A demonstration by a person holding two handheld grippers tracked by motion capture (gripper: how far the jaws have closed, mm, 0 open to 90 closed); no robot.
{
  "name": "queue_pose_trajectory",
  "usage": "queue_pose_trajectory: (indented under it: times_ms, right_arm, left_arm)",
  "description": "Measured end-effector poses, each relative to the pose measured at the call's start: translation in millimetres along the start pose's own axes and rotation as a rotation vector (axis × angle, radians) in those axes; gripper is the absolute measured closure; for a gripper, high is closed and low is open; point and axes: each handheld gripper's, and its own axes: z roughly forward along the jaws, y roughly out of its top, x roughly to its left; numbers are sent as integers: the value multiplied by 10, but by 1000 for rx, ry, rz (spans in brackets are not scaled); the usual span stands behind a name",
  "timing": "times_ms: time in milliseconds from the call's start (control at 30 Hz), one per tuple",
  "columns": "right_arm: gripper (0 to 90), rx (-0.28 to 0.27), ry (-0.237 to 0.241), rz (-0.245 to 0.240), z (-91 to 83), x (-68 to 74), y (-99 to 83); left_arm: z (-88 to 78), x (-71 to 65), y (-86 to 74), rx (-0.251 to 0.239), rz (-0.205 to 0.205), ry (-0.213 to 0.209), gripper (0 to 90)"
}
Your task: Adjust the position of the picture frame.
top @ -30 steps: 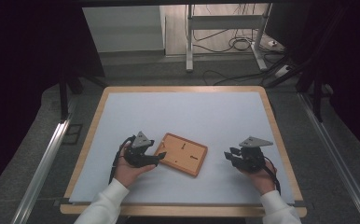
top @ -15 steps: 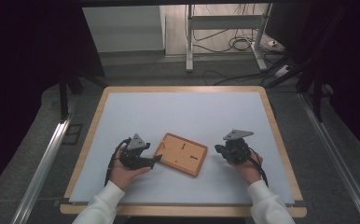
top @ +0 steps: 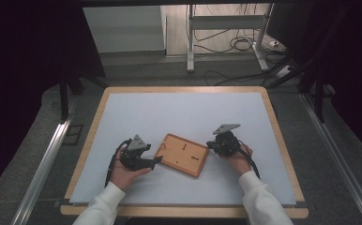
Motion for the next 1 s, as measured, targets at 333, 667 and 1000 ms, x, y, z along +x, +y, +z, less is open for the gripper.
queue_pose_trajectory:
  times_ms: [333, 667, 1000]
  right_arm:
    - [900, 34, -5, -30, 61, 12, 6]
    - [900, 52, 3, -79, -22, 139, -55]
    - [900, 76, 0, -83, -171, 443, -188]
  left_arm:
    - [-51, 46, -43, -2, -10, 8, 298]
    - [-67, 86, -54, -8, -24, 13, 298]
    - [-59, 99, -54, -5, -26, 14, 298]
